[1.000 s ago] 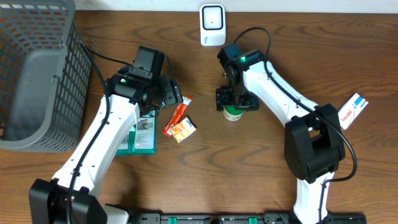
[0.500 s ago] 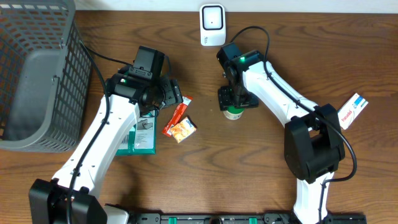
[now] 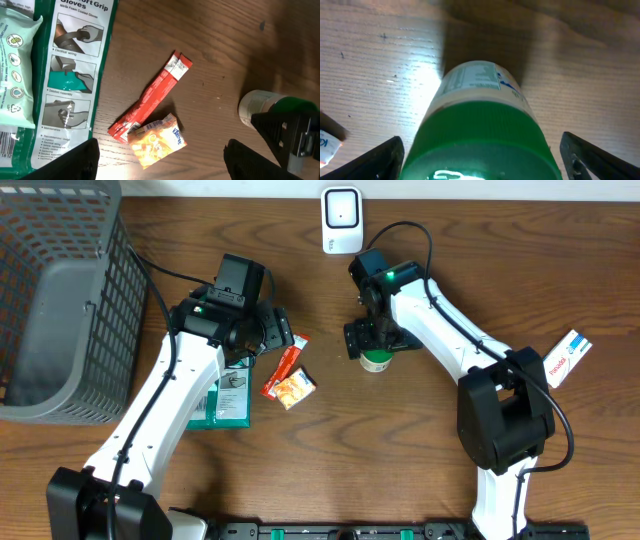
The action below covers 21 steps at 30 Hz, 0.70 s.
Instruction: Scan the item barcode
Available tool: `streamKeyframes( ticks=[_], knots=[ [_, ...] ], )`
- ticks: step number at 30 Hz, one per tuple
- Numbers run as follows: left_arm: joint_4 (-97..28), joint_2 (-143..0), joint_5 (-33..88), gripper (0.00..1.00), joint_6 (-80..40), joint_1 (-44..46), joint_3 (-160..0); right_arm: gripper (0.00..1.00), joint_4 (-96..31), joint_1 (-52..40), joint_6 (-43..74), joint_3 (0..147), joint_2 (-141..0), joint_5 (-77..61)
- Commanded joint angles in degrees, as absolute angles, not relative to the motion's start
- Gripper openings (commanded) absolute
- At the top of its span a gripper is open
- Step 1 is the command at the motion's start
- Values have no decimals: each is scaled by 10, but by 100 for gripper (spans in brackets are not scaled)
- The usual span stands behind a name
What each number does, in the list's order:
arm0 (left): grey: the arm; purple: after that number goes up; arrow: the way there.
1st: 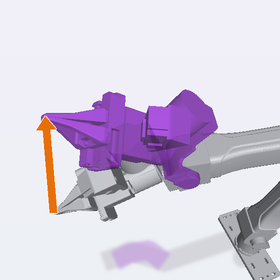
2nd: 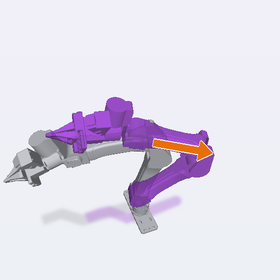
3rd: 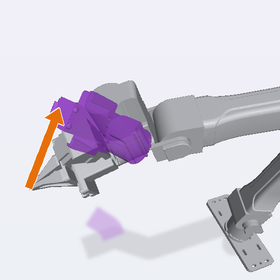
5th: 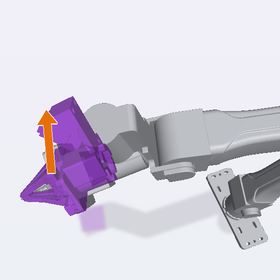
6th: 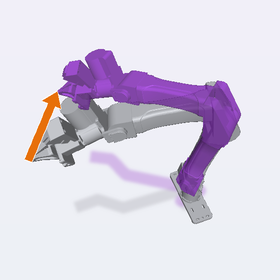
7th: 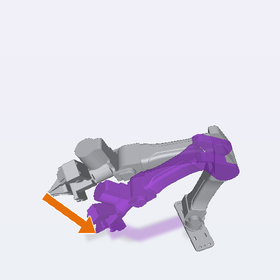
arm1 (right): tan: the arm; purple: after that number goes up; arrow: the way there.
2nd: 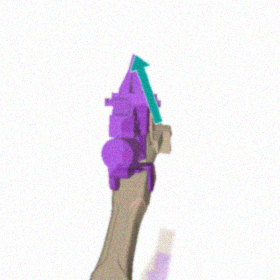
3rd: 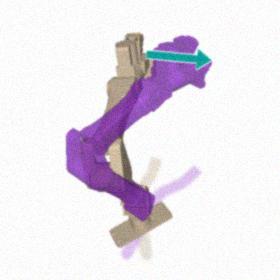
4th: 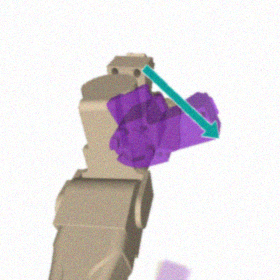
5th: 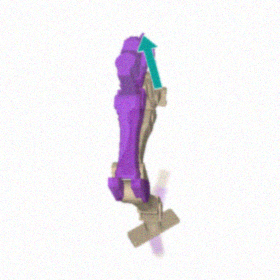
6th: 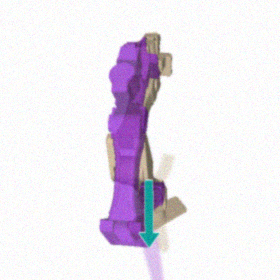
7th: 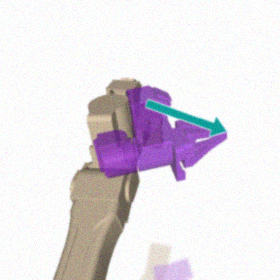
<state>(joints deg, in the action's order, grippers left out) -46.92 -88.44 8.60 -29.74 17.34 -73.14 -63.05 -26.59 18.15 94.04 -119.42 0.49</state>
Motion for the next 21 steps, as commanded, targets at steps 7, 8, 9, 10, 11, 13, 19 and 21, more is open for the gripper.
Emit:
streamKeyframes(
  ticks=[7,8,9,10,11,13,19,21],
  knots=[
    [-471,-887,79,81,-291,171,-728,88,-585,-267,175,902,-1194,10],
    [-471,-887,79,82,-291,171,-728,87,-577,-267,175,897,-1194,10],
    [-471,-887,79,82,-291,171,-728,86,-569,-267,175,890,-1194,10],
    [-471,-887,79,81,-291,171,-728,84,-559,-267,175,882,-1194,10],
    [-471,-887,79,82,-291,171,-728,83,-555,-267,175,879,-1194,10],
    [-471,-887,79,82,-291,171,-728,82,-545,-267,175,873,-1194,10],
    [-471,-887,79,81,-291,171,-728,79,-524,-267,175,863,-1194,10],
    [-471,-887,79,82,-291,171,-728,79,-512,-267,175,854,-1194,10]
  ],
)
